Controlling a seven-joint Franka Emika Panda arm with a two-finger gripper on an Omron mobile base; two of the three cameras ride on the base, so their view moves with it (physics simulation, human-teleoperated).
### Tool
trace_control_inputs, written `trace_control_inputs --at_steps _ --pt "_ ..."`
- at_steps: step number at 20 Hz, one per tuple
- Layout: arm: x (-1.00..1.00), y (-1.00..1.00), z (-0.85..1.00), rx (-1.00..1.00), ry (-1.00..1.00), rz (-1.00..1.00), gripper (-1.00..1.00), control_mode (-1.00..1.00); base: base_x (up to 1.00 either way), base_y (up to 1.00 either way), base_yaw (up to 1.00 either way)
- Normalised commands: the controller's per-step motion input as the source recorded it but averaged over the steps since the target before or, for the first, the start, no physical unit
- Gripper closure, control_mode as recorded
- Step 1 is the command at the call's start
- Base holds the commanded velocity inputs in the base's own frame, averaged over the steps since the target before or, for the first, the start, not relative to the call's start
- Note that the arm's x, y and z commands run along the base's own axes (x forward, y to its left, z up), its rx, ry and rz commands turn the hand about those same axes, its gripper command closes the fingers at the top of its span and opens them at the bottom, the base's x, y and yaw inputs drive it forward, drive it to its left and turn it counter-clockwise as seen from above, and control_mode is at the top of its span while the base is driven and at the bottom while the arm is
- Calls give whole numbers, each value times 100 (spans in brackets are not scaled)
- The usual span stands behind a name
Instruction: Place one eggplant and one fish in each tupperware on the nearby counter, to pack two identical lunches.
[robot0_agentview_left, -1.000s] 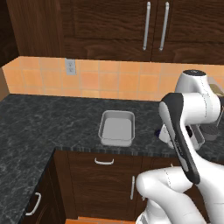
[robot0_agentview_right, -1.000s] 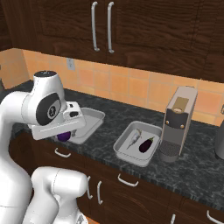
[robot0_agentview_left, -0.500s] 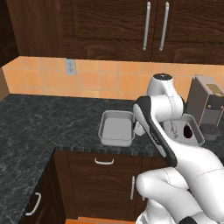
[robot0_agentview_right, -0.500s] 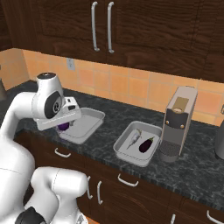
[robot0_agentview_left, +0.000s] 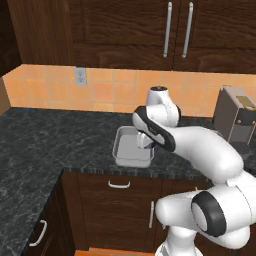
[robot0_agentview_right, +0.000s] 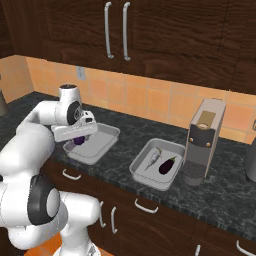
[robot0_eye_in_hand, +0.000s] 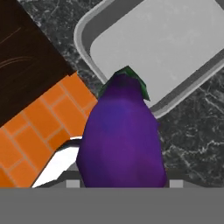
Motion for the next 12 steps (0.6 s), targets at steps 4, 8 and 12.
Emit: trace_control_inputs --at_steps 4,8,12 --pt "88 -1 -88 0 1 0 100 -100 0 0 0" --pt "78 -3 -35 0 0 0 100 -100 0 0 0" --pt "94 0 -29 0 0 0 100 -100 0 0 0"
